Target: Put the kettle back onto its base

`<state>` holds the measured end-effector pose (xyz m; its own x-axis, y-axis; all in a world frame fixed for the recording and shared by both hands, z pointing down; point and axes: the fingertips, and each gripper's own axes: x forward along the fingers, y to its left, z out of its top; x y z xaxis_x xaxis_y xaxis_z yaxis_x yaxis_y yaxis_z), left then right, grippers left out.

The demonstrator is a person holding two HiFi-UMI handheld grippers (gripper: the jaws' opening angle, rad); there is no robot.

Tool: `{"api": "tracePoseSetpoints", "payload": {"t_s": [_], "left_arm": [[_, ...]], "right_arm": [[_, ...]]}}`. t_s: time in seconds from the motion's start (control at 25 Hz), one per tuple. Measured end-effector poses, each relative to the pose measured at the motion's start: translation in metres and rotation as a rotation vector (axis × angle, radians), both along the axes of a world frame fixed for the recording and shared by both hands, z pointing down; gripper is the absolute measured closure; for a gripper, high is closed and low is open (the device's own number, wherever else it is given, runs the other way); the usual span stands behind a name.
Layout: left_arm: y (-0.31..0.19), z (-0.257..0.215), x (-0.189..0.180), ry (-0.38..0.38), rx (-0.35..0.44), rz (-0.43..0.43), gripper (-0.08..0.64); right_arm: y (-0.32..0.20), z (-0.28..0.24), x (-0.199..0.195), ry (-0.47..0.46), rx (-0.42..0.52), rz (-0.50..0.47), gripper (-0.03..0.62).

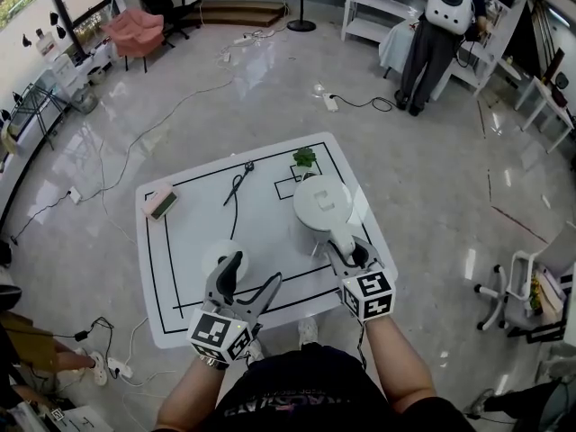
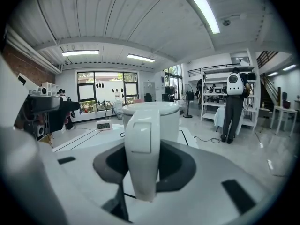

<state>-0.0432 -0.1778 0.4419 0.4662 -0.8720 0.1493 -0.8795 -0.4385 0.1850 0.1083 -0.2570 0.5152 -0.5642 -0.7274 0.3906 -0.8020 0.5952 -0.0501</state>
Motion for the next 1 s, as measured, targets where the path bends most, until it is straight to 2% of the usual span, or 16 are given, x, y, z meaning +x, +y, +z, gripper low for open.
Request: {"api": "tracePoseSetpoints", "payload": {"t_s": [0.76, 1.0], "left_arm": [[0.004, 0.003, -0.010, 0.006, -0.005, -0.013, 0.206], [0.009, -0.001, -0.021, -0.002, 0.006, -0.042, 0.207]], "right_arm": [[-0.001, -0.003, 0.001, -0.025, 0.044, 0.001, 0.467], [-0.004, -0.008, 0.002, -0.036, 0.066, -0.001, 0.468]]}}
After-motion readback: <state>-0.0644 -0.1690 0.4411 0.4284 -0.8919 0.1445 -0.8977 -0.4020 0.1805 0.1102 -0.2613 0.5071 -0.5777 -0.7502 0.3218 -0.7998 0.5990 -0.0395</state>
